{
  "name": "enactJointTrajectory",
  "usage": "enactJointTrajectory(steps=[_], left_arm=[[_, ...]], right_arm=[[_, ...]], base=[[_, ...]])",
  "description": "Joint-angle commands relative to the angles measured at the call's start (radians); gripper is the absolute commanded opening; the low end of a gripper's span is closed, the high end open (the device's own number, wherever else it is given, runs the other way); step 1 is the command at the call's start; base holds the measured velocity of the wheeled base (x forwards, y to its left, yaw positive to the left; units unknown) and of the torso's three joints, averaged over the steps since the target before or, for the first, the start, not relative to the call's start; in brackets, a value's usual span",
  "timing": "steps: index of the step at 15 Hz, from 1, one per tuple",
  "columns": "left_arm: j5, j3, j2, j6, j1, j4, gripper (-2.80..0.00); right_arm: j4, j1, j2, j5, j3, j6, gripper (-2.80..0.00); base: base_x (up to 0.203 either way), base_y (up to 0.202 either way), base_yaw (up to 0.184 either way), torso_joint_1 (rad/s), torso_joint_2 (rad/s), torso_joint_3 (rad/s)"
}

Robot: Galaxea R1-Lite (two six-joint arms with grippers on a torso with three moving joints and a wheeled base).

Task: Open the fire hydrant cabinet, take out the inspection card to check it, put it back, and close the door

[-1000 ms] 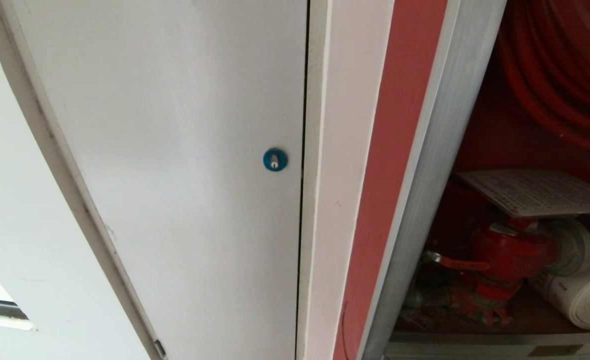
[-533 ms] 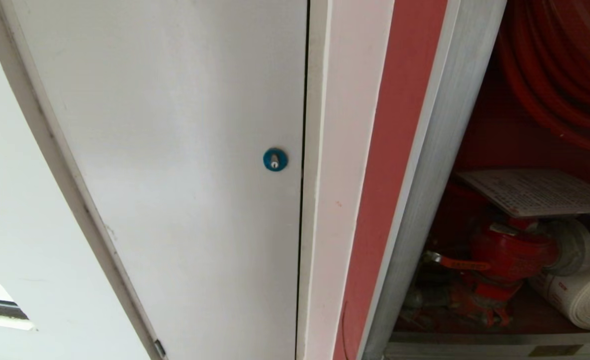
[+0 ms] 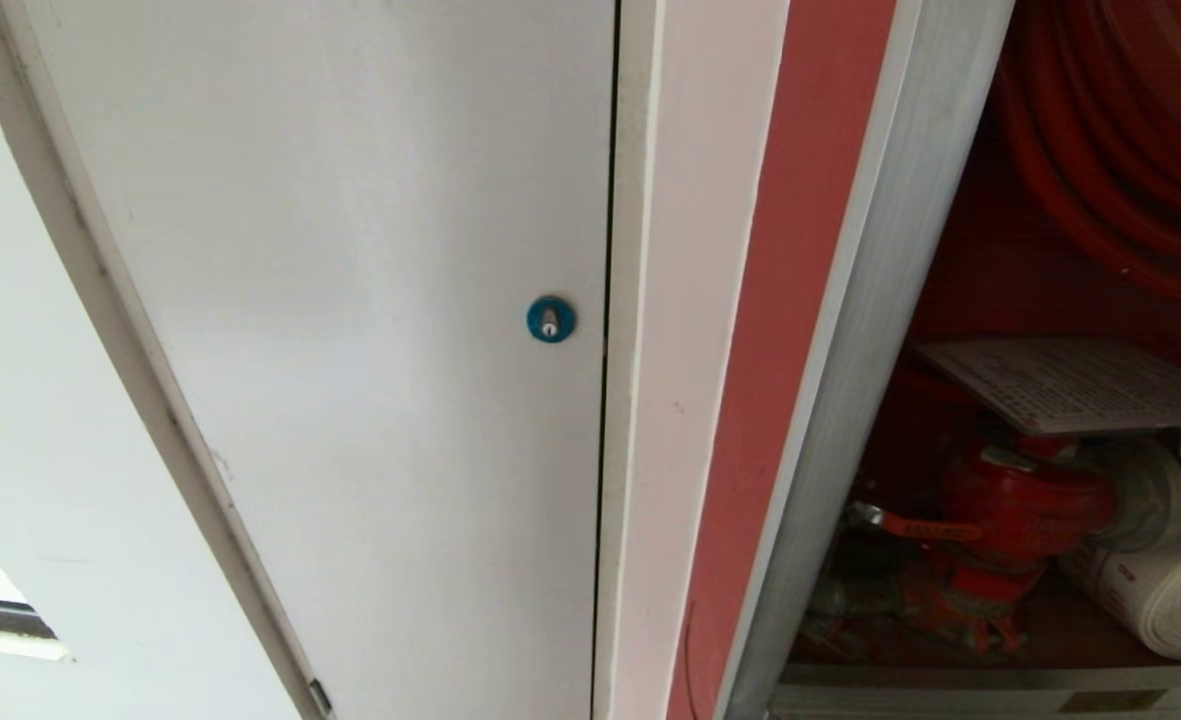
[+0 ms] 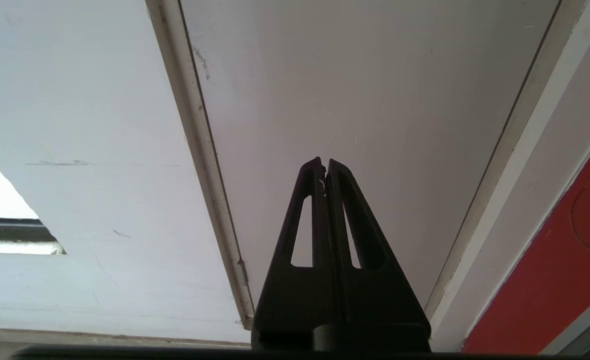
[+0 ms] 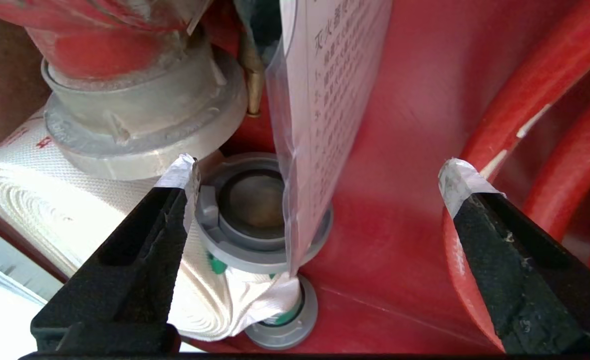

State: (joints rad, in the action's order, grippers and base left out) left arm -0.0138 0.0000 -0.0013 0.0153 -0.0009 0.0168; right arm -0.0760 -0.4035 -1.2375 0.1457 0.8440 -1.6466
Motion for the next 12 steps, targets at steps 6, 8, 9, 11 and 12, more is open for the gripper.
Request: enactJointTrajectory(steps=[6, 8, 9, 11, 12], left_arm=[[0.000, 0.006, 0.000, 0.000, -0.001, 0.001, -2.80], [0.000, 0.006, 0.000, 0.000, 0.001, 0.002, -2.80], [0.000, 0.006, 0.000, 0.000, 0.001, 0.000, -2.80], [0.000, 0.006, 0.000, 0.000, 0.001, 0.000, -2.80], [0.000, 0.006, 0.000, 0.000, 0.001, 0.001, -2.80]], right_arm=[[-0.001, 0.018, -0.033, -0.001, 0.019, -0.009, -2.80], [-0.001, 0.018, -0.029, -0.003, 0.013, -0.015, -2.80], [-0.002, 0.019, -0.026, -0.008, 0.012, -0.030, -2.80], [-0.028, 0.017, -0.014, -0.020, -0.007, -0.047, -2.80], [-0.054, 0.017, -0.008, -0.034, -0.025, -0.050, -2.80]], base=[[0.000, 0.000, 0.000, 0.000, 0.00, 0.000], [0.000, 0.000, 0.000, 0.000, 0.00, 0.000], [0.000, 0.000, 0.000, 0.000, 0.00, 0.000], [0.000, 0.000, 0.000, 0.000, 0.00, 0.000], [0.000, 0.000, 0.000, 0.000, 0.00, 0.000]])
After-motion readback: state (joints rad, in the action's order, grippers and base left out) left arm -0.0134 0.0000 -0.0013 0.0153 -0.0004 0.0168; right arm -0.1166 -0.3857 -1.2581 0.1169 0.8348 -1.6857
